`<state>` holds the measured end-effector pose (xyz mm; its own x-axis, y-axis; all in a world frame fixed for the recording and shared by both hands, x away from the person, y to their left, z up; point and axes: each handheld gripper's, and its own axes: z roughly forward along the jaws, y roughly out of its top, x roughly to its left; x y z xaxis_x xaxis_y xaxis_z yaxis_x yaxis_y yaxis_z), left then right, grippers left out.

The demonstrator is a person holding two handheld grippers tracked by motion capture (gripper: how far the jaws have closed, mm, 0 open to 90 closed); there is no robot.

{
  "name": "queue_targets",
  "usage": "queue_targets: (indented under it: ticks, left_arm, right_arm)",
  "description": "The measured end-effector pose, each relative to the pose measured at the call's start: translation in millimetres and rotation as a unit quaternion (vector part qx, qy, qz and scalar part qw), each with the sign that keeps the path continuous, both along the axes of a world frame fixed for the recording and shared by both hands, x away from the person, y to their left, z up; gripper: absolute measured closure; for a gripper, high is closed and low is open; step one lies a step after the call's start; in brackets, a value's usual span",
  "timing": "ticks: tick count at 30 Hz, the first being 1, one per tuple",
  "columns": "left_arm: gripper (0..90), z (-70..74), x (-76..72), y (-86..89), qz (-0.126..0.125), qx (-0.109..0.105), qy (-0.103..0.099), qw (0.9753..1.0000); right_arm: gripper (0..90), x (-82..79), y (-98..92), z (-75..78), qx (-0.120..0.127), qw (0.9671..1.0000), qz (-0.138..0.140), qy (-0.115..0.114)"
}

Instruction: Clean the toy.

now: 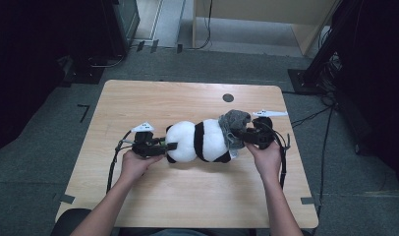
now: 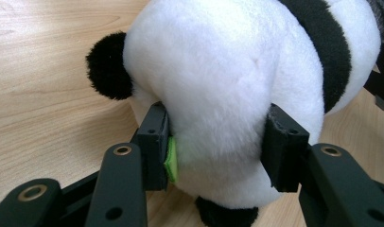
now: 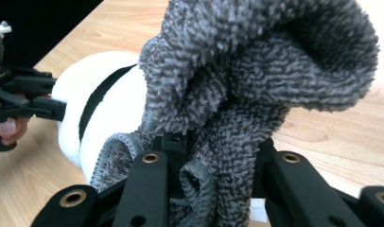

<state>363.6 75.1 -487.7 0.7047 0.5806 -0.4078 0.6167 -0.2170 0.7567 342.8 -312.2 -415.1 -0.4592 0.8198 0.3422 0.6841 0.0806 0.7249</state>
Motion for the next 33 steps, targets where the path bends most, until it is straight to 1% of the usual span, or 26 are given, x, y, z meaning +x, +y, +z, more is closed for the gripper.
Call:
queue_targets:
  ticks: [3,8,11,15,17,19,22,23,25,26,28,30,33]
  left_arm:
    - [51.2,-0.3,-0.1,-0.7,0.002,-0.002,-0.001,1.0000]
    - [51.3,-0.4,0.0,-1.0,0.003,-0.002,-0.002,1.0000]
    - [51.2,-0.6,0.2,-0.7,0.002,-0.002,-0.002,1.0000]
    - [51.2,-0.9,0.4,-0.5,0.002,-0.003,-0.002,1.0000]
    - [51.2,-0.8,0.5,-0.5,0.002,-0.004,-0.002,1.0000]
    - [51.2,-0.4,0.8,-0.3,0.001,-0.003,-0.001,1.0000]
    - [51.5,1.6,-0.2,-0.4,0.000,0.002,0.000,1.0000]
    - [51.7,2.0,-0.5,-0.5,-0.001,0.003,-0.001,1.0000]
    - [51.7,1.9,-0.6,-0.6,0.000,0.003,-0.001,1.0000]
    - [51.7,1.9,-0.7,-0.6,0.000,0.003,-0.002,1.0000]
    - [51.7,2.0,-1.1,-0.9,0.000,0.003,-0.004,1.0000]
    - [51.6,1.8,-1.5,-1.2,0.001,0.003,-0.005,1.0000]
    - [51.6,1.9,-2.1,-1.4,0.002,0.003,-0.006,1.0000]
  right_arm:
    - [70.1,1.5,0.7,-6.2,-0.015,0.9999,-0.006,0.001]
    - [70.3,1.5,-3.1,-17.6,-0.011,0.9998,-0.016,0.009]
    - [70.4,-0.2,-5.9,-27.1,-0.003,0.9997,-0.023,0.013]
    - [70.6,-3.2,-7.5,-39.1,-0.011,0.9991,-0.027,0.033]
    - [70.6,-3.0,-9.7,-44.3,-0.010,0.9984,-0.026,0.048]
    - [70.5,-1.7,-11.1,-48.0,-0.019,0.9976,-0.023,0.062]
    - [70.4,0.2,-16.3,-50.6,-0.017,0.9967,-0.026,0.076]
    - [70.4,0.1,-19.4,-49.1,-0.016,0.9967,-0.029,0.074]
    - [70.4,-1.6,-26.3,-43.1,-0.011,0.9972,-0.039,0.062]
    - [70.5,-2.7,-29.5,-39.1,-0.011,0.9975,-0.042,0.055]
    - [70.4,-5.8,-34.9,-29.2,-0.002,0.9979,-0.050,0.042]
    - [70.4,-9.0,-37.3,-17.6,0.003,0.9985,-0.050,0.023]
    - [70.3,-14.0,-33.9,0.7,0.005,0.9990,-0.044,-0.004]
